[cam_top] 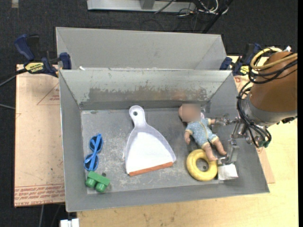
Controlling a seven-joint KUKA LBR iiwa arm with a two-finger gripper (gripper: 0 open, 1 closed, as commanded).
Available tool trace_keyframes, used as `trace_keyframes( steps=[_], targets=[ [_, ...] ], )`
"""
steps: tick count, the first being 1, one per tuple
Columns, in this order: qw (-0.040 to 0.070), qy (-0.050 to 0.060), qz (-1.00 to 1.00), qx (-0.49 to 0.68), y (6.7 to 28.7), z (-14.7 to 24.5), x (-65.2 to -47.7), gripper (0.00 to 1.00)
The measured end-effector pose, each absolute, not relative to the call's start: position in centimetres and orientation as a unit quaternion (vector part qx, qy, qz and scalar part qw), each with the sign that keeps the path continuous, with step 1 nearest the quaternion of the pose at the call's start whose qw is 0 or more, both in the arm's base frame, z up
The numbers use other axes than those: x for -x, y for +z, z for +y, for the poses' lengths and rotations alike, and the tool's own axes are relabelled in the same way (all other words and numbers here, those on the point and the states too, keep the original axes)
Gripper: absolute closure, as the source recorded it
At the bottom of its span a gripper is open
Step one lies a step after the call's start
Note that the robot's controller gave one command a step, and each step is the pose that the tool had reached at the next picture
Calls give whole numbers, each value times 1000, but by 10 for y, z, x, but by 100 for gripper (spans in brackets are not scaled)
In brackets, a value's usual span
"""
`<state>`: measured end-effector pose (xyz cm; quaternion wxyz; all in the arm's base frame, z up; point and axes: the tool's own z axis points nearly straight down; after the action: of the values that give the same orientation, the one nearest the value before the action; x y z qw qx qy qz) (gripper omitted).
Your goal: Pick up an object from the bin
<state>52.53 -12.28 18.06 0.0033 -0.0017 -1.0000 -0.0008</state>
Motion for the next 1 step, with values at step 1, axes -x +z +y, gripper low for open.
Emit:
trace_keyframes(
  steps=[1],
  targets=[
    [0, 0, -1000, 0, 185, -122, -527, 0]
  ],
)
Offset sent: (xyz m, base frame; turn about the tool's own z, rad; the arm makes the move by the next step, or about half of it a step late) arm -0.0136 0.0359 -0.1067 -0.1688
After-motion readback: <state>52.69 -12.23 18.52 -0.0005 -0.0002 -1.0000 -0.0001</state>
